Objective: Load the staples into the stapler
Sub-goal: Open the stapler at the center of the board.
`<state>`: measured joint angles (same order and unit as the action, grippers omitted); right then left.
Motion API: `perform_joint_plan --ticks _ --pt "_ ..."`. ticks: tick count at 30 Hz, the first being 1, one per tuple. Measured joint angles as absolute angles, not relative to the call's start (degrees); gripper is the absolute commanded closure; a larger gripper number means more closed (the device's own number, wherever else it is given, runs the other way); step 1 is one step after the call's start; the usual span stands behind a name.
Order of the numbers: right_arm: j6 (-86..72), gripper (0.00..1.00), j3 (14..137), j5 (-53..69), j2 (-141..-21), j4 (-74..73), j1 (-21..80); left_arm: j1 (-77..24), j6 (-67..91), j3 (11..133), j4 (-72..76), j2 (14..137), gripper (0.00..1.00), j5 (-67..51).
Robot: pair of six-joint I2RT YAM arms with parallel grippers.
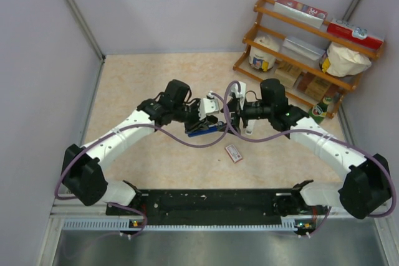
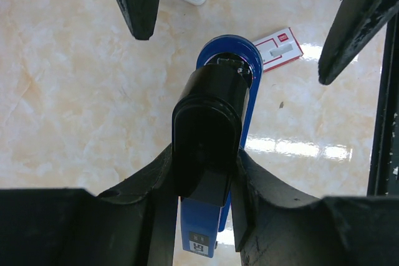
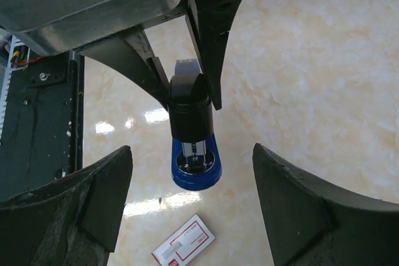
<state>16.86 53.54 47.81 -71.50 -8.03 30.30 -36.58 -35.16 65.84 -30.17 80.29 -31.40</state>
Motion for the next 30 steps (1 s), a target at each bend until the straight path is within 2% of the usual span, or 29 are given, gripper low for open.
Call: perform_joint_plan --ticks 8,12,13,16,19,21,24,26,29,30 --pt "16.34 0.26 53.23 47.57 -73.76 -5.54 31.66 -36.42 -32.60 64.23 -29.63 78.74 0.92 -33.78" --pt "16.38 0.31 52.75 46.44 -75.57 -5.08 32.99 -36.34 -31.83 63.51 -29.28 78.61 0.92 -34.81" --pt "16.38 0.37 52.49 46.06 -75.94 -4.93 33.34 -36.34 -31.66 63.33 -29.19 78.61 0.92 -35.07" --pt "16.34 0.43 52.40 45.04 -77.17 -4.67 34.35 -36.25 -31.40 63.16 -29.06 78.61 0.92 -35.86" --pt "16.23 0.53 52.38 44.91 -77.54 -4.54 35.09 -36.14 -31.35 63.09 -28.84 78.61 0.92 -36.21" --pt "16.21 0.55 52.38 45.08 -77.54 -4.40 35.24 -36.01 -31.38 63.09 -28.62 78.61 0.92 -36.21" --pt "16.16 0.70 52.38 45.41 -77.73 -4.10 35.27 -35.81 -31.42 63.09 -28.40 78.61 0.92 -36.16" --pt "15.81 0.70 52.38 45.69 -78.17 -3.81 35.27 -35.73 -31.66 63.09 -28.56 78.63 0.92 -36.27" --pt "15.44 0.58 52.38 46.24 -78.70 -3.51 35.31 -35.66 -31.81 63.09 -29.06 78.74 0.92 -36.38" --pt "15.27 0.58 52.38 46.35 -78.85 -3.40 35.31 -35.62 -31.94 63.09 -29.19 78.78 0.92 -36.45"
